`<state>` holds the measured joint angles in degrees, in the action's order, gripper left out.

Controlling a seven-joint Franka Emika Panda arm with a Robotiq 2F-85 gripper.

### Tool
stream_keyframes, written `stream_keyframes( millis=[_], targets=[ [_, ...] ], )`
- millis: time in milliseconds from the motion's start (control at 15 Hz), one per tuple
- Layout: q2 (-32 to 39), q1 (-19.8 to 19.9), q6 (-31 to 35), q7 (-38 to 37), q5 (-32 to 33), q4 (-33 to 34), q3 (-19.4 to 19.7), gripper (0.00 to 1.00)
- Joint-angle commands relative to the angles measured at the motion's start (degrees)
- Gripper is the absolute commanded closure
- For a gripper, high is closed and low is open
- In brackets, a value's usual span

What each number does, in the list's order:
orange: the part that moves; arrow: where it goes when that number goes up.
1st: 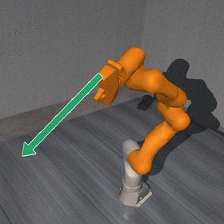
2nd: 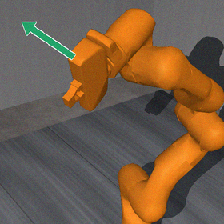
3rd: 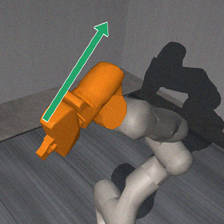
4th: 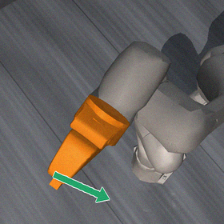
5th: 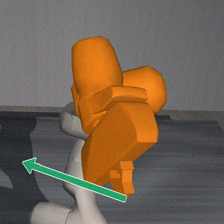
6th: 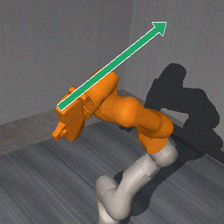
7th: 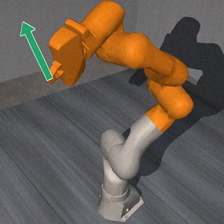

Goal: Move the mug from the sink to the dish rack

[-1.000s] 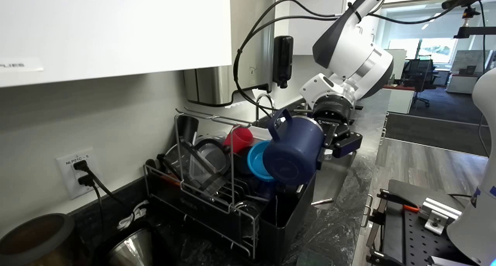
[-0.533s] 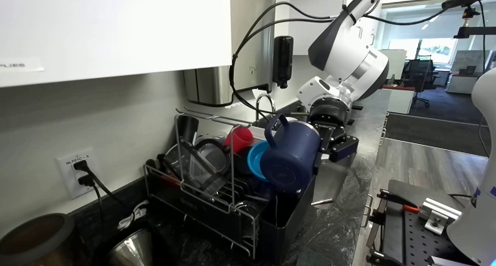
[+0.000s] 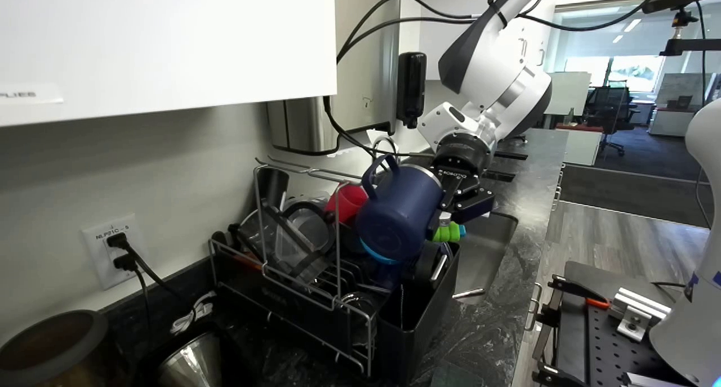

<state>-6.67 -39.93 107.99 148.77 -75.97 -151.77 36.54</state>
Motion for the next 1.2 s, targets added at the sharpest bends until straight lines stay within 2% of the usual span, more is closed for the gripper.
stream_keyframes(
  millis=[0, 333, 400, 467, 600, 867, 1133],
  targets=[
    [1.96, -0.91, 0.91, 0.64, -1.81, 1.16, 0.28, 0.98],
    [3.22, -0.88, 0.81, 0.64, -2.35, 2.07, 0.08, 0.98],
    [4.09, 10.8, -0.22, 0.63, -2.92, 2.38, -11.46, 0.98],
    [4.43, 12.81, -0.2, 0.63, -3.25, 2.66, -13.64, 0.98],
    [5.08, 20.23, -0.18, 0.64, -3.81, 3.23, -21.28, 0.98],
    [6.33, 28.06, 0.31, 0.57, -4.04, 4.57, -29.4, 0.98],
    [7.25, 31.87, 0.25, 0.56, -3.87, 5.64, -32.94, 0.98]
  ],
)
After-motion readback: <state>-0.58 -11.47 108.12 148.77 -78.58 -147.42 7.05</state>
